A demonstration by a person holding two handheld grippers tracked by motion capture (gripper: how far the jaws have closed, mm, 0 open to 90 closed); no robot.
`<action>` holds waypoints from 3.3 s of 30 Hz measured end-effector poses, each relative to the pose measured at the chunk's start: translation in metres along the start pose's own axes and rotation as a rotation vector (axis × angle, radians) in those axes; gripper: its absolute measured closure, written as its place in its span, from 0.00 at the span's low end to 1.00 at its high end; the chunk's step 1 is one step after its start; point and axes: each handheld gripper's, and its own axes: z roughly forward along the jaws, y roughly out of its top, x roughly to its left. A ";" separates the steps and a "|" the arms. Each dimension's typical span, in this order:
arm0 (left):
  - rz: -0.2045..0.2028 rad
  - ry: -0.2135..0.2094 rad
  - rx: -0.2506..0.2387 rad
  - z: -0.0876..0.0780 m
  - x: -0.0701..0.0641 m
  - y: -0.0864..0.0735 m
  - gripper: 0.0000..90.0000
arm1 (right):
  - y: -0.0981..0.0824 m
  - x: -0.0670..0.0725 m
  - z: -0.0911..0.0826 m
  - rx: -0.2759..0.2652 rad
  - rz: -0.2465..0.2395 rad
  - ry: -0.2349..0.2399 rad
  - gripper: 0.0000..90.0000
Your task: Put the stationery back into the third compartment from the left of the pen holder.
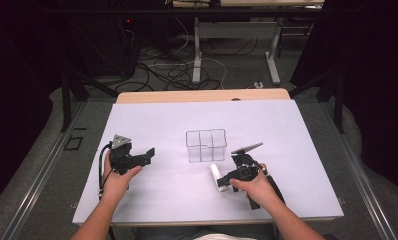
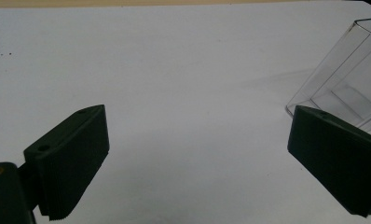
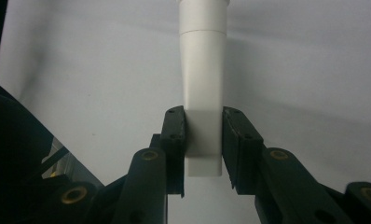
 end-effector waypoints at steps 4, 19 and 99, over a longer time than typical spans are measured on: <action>0.013 -0.005 0.003 0.000 -0.002 0.001 0.06 | -0.001 0.000 -0.001 -0.063 -0.085 0.031 0.79; 0.012 -0.024 -0.034 -0.006 -0.010 0.004 0.06 | -0.004 0.016 -0.014 -0.296 -0.350 0.012 0.79; -0.200 -0.585 -0.028 0.016 -0.148 0.035 0.70 | -0.030 0.050 -0.024 -0.637 -0.705 -0.087 0.79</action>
